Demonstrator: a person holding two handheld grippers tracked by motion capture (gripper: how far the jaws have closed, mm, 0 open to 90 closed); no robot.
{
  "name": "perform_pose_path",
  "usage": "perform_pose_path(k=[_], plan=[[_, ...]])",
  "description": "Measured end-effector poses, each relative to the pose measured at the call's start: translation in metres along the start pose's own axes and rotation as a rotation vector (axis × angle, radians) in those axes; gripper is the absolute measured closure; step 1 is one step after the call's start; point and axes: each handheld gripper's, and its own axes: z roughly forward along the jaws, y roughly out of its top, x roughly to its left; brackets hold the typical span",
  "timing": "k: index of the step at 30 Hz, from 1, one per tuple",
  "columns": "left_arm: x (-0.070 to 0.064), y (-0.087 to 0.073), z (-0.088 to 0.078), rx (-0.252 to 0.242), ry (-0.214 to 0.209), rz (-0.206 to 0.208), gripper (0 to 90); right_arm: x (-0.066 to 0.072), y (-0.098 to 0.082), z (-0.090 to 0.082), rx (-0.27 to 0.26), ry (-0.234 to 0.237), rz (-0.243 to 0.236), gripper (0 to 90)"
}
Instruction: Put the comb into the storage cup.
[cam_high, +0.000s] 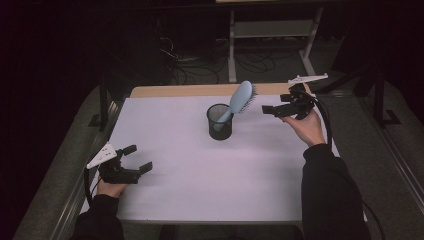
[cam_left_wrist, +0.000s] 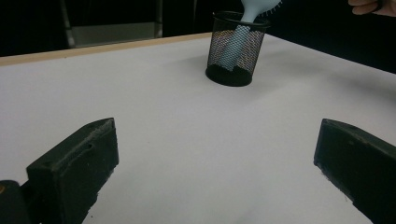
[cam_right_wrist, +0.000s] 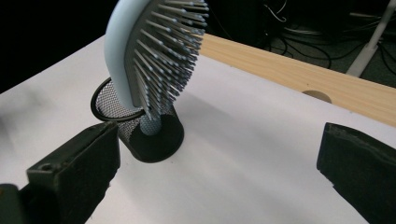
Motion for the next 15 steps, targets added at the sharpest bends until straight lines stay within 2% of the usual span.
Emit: perform_pose_path(k=[15], plan=[[0.000,0.000,0.000,0.001,0.002,-0.001,0.0,-0.012,-0.015,-0.021,-0.009,-0.020,0.015,0.0]])
